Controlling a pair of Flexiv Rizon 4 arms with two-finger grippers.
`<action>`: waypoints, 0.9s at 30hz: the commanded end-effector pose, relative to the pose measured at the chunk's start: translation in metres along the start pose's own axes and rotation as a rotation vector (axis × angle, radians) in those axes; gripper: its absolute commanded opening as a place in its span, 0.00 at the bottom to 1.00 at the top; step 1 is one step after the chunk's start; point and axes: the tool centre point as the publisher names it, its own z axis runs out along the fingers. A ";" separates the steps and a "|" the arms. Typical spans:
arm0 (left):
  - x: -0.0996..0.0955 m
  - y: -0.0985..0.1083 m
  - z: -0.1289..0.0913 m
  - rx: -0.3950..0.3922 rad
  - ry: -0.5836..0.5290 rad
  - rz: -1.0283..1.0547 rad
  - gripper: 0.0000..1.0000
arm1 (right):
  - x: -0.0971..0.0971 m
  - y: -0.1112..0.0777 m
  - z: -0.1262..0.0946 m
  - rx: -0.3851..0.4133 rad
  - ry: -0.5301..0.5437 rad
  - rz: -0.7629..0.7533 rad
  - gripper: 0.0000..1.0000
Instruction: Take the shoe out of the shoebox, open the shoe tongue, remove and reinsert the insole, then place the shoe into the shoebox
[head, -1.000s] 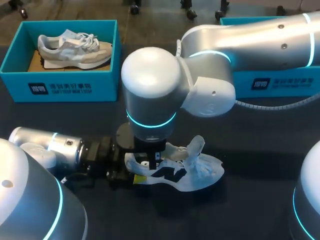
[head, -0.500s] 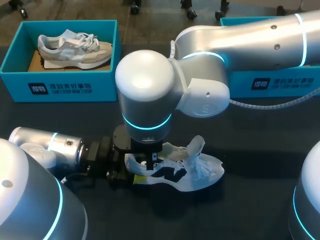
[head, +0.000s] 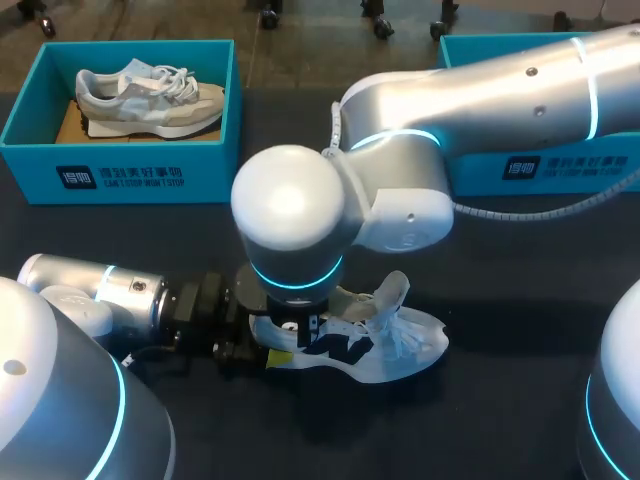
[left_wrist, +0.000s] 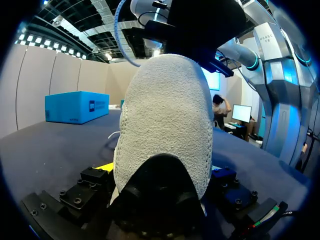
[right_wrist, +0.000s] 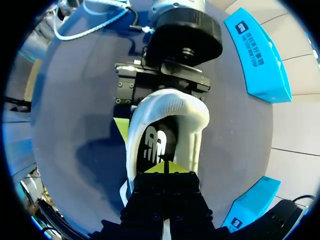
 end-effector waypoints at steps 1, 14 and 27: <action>0.000 0.000 0.000 0.001 -0.002 0.000 0.00 | -0.003 0.002 0.013 0.005 0.020 0.006 0.00; 0.000 0.000 0.000 0.001 -0.002 0.000 0.00 | 0.003 -0.003 0.024 0.029 0.052 0.045 0.00; 0.000 0.000 0.000 0.001 -0.002 0.000 0.00 | 0.003 -0.036 0.026 0.064 0.037 0.132 0.00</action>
